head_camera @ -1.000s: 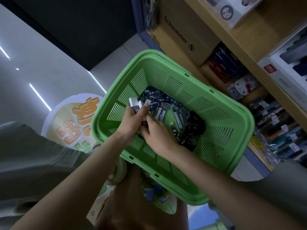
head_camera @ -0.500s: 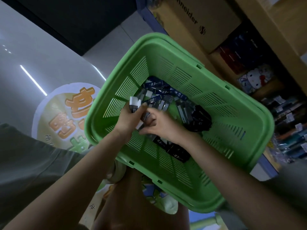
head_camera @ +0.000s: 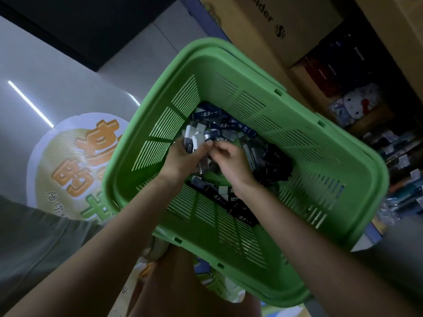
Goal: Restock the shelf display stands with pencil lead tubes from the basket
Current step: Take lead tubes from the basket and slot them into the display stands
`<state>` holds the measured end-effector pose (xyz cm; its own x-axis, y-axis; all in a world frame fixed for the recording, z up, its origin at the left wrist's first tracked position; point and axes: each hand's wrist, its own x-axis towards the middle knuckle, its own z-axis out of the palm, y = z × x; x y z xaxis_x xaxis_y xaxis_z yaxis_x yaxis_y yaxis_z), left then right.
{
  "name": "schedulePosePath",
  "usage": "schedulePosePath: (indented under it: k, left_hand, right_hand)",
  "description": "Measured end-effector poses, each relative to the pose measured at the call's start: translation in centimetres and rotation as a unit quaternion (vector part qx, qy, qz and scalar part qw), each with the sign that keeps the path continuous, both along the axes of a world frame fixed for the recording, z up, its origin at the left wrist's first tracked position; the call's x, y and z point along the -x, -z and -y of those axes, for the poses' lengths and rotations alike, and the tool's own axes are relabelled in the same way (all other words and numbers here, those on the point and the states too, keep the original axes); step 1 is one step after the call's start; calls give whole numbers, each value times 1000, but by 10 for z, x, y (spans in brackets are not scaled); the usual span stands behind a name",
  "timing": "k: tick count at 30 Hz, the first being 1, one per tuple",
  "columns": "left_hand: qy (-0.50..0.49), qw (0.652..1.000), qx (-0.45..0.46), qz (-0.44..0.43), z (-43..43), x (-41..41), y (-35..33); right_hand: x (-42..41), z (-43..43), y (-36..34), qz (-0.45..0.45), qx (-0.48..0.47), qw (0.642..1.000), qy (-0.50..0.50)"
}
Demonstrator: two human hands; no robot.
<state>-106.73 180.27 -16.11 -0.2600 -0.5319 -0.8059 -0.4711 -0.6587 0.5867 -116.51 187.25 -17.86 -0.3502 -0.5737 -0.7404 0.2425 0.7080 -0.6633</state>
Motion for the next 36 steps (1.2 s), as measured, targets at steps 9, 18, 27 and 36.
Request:
schedulePosePath:
  k: [9,18,27,36]
  left_hand:
    - [-13,999,17,33,12,-3,4]
    - [12,998,27,64,10,0,7]
    - [15,997,15,74,7,1,6]
    - [-17,997,18,68,0,4,0]
  right_hand:
    - [0,-17,86,-112,-134,984,-32]
    - [-12,7,105,-140,-193,970,44]
    - [-17,5,106,-155,-195,963,99]
    - [-18,15,105,-71,-180,972,133]
